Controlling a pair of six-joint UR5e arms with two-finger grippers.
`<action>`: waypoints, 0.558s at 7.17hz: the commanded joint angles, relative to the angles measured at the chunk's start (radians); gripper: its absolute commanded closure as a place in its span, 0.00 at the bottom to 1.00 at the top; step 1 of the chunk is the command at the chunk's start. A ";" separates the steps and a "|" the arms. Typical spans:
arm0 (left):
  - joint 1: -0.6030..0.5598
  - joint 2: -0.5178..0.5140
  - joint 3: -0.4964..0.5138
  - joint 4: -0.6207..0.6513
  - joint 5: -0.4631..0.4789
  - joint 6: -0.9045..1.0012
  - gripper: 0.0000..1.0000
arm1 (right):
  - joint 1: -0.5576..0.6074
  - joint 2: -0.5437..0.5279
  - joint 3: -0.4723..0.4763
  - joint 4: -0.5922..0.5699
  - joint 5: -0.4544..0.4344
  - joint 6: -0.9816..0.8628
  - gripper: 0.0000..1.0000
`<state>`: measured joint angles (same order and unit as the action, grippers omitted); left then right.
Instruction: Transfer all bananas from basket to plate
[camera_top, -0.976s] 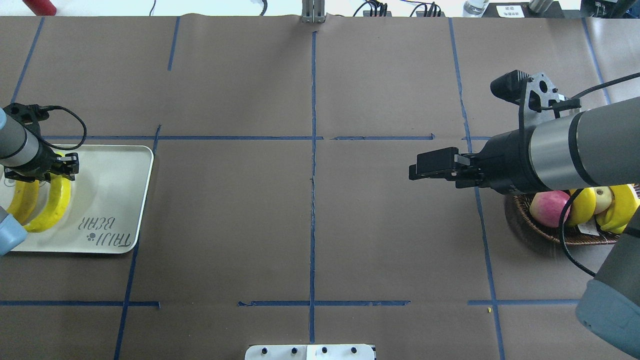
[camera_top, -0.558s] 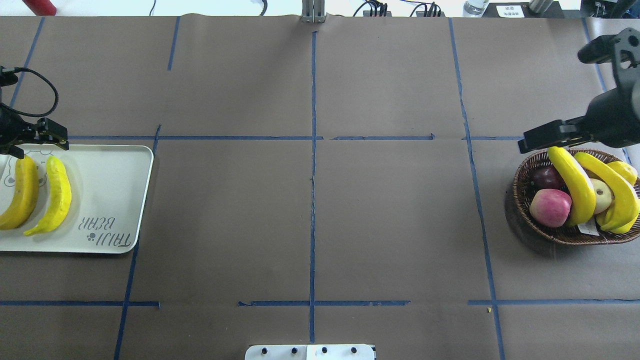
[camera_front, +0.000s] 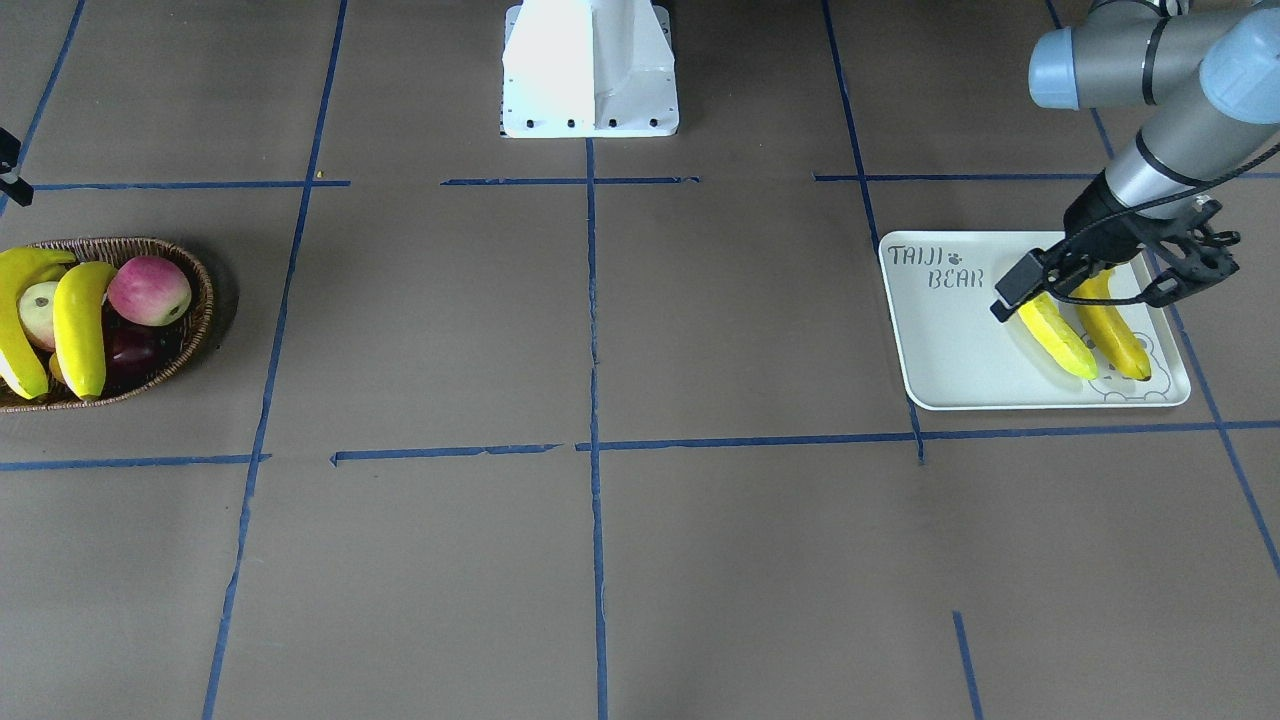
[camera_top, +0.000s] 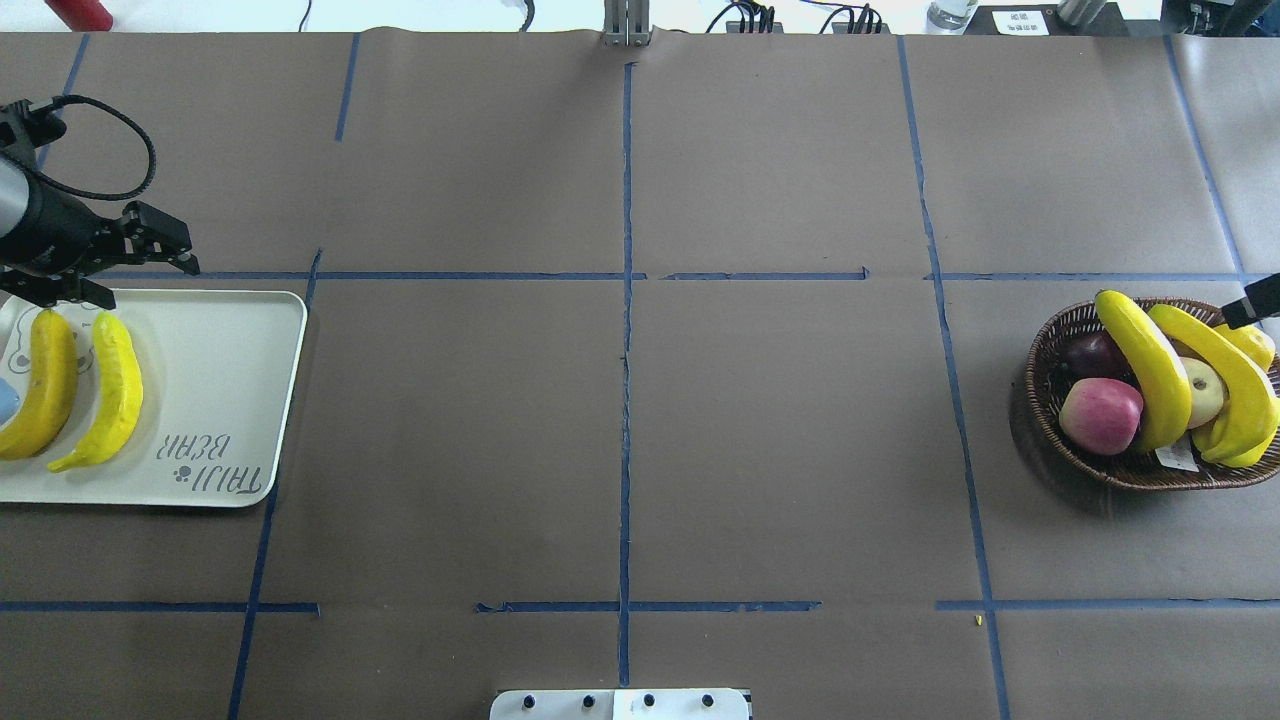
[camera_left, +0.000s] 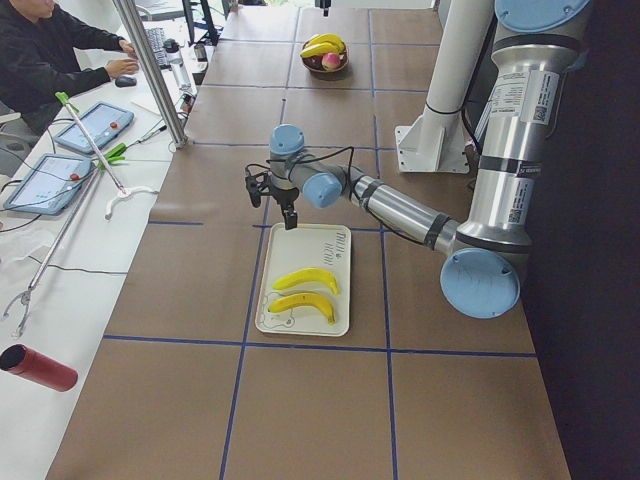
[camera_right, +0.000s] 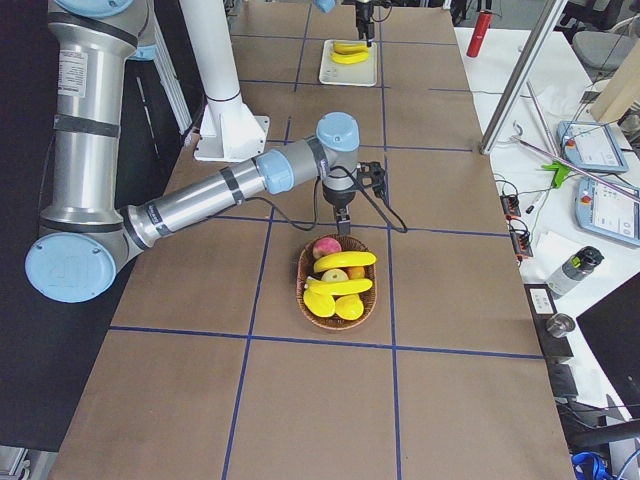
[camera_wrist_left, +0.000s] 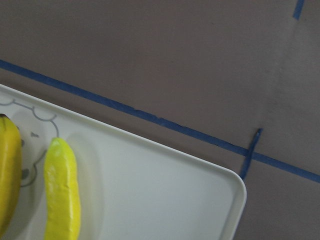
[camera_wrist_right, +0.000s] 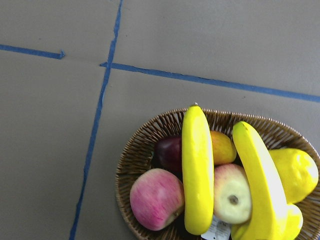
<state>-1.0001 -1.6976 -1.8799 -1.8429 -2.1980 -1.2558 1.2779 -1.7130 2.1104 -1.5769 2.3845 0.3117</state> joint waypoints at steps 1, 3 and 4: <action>0.035 -0.022 -0.050 0.001 0.000 -0.092 0.01 | 0.047 -0.097 -0.195 0.216 0.099 -0.029 0.00; 0.037 -0.021 -0.071 0.002 0.001 -0.114 0.01 | 0.051 -0.103 -0.425 0.449 0.208 0.004 0.00; 0.041 -0.022 -0.071 0.002 0.003 -0.126 0.01 | 0.051 -0.100 -0.422 0.465 0.216 0.111 0.00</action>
<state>-0.9633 -1.7185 -1.9461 -1.8410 -2.1968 -1.3675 1.3272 -1.8134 1.7358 -1.1744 2.5713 0.3317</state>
